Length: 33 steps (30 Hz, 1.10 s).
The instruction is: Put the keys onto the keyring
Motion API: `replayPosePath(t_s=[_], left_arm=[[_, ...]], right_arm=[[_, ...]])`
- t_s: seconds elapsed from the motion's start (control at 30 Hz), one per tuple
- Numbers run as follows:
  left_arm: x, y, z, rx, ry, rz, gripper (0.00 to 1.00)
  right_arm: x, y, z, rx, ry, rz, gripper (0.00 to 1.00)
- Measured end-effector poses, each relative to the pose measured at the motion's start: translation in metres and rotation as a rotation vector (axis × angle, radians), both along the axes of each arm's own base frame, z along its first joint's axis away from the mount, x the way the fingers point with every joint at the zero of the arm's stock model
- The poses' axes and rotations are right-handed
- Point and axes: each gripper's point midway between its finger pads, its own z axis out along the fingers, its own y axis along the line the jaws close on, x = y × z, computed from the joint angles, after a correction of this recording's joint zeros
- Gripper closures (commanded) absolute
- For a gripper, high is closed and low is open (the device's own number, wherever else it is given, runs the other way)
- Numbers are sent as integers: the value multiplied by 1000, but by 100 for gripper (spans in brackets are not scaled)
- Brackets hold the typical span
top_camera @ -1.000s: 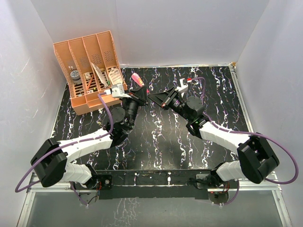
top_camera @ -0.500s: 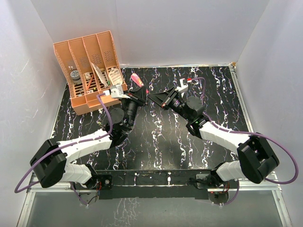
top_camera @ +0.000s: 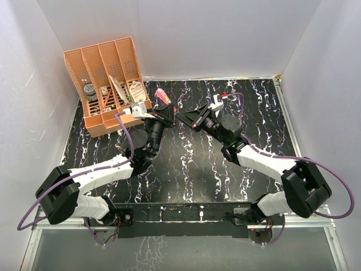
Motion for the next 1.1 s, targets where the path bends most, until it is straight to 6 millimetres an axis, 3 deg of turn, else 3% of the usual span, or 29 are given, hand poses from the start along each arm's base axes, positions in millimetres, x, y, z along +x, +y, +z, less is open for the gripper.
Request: replayPosePath(t_s=[0.33, 1.0, 1.1], left_arm=[[-3, 3, 8, -11, -16, 1, 100], [-3, 8, -3, 81, 71, 19, 100], [-2, 8, -1, 97, 82, 23, 100]], right_arm=[[2, 1, -6, -8, 13, -1, 100], [6, 2, -14, -96, -46, -14, 100], [7, 2, -14, -113, -61, -17, 87]])
